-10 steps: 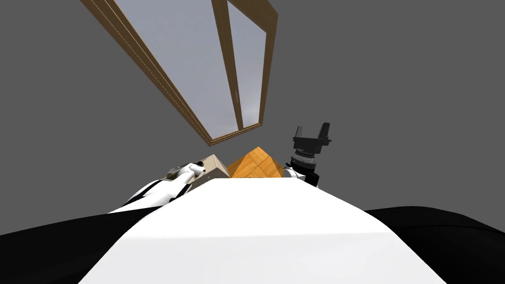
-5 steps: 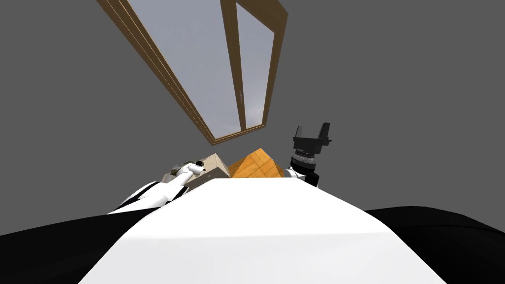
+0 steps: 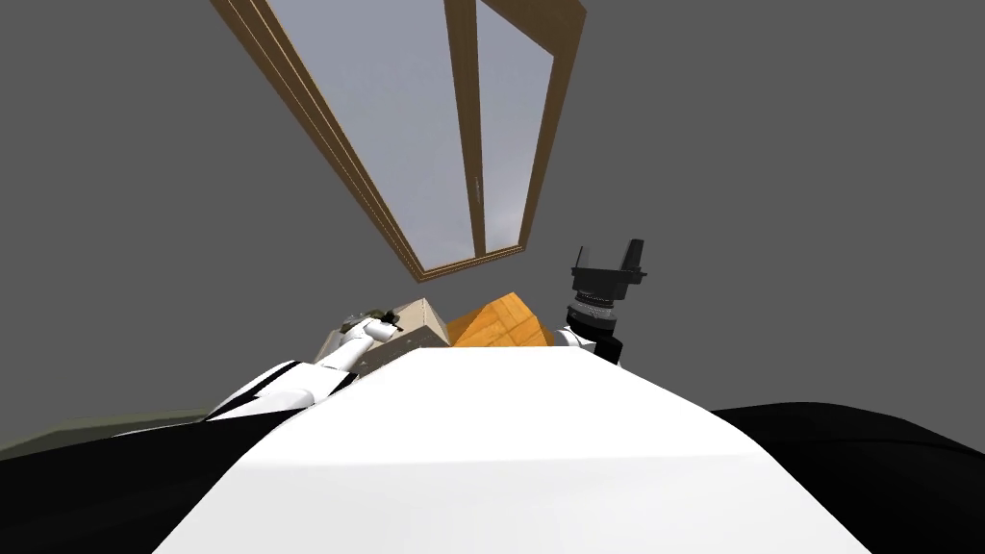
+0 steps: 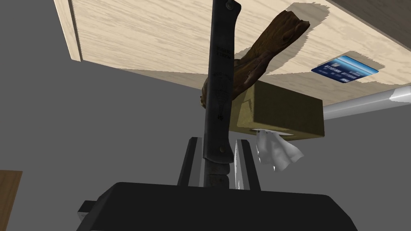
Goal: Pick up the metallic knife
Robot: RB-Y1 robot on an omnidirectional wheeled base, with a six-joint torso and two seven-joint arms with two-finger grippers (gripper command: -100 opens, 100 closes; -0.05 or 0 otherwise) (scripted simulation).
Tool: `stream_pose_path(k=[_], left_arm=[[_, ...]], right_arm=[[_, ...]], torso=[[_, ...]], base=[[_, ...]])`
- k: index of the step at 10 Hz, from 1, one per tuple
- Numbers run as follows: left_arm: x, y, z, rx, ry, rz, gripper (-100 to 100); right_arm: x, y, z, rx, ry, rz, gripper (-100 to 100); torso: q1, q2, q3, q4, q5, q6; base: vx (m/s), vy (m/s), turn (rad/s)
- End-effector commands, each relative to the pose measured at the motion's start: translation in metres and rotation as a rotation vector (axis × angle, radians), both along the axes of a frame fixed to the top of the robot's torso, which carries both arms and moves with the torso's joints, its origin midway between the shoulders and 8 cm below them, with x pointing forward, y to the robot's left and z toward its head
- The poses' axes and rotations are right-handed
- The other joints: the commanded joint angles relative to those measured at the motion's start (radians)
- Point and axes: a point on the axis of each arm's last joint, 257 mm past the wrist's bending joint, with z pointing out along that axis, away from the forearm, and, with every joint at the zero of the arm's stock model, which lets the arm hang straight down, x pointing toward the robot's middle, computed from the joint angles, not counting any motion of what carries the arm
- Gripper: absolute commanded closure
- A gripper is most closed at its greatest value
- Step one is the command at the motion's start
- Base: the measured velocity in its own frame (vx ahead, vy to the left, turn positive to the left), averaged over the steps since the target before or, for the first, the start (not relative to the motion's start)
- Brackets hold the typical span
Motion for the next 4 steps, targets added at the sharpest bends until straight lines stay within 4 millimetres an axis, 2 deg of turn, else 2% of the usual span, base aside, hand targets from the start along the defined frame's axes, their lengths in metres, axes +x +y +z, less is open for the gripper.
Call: stream_pose_path(k=[1, 2, 3, 4], left_arm=[[0.0037, -0.0049, 0.0027, -0.003, 0.002, -0.037, 100], [0.0055, -0.0086, 0.0034, -0.005, 0.004, -0.059, 100], [0.0052, -0.0069, 0.0029, -0.004, 0.002, -0.044, 100], [0.005, -0.0072, 0.0028, -0.004, 0.004, -0.047, 0]], right_arm=[[0.0, 0.0, 0.0, 0.0, 0.0, 0.0, 0], [0.0, 0.0, 0.0, 0.0, 0.0, 0.0, 0], [0.0, 0.0, 0.0, 0.0, 0.0, 0.0, 0], [0.0, 0.0, 0.0001, 0.0, 0.0, 0.0, 0]], torso=[[0.0, 0.0, 0.0, 0.0, 0.0, 0.0], [0.0, 0.0, 0.0, 0.0, 0.0, 0.0], [0.001, 0.0, 0.0, 0.0, 0.0, 0.0], [0.003, 0.002, 0.001, 0.001, 0.0, 0.001]], base=[[0.098, -0.076, 0.213], [0.101, -0.065, 0.229], [0.045, -0.032, 0.054], [0.007, -0.007, -0.008]])
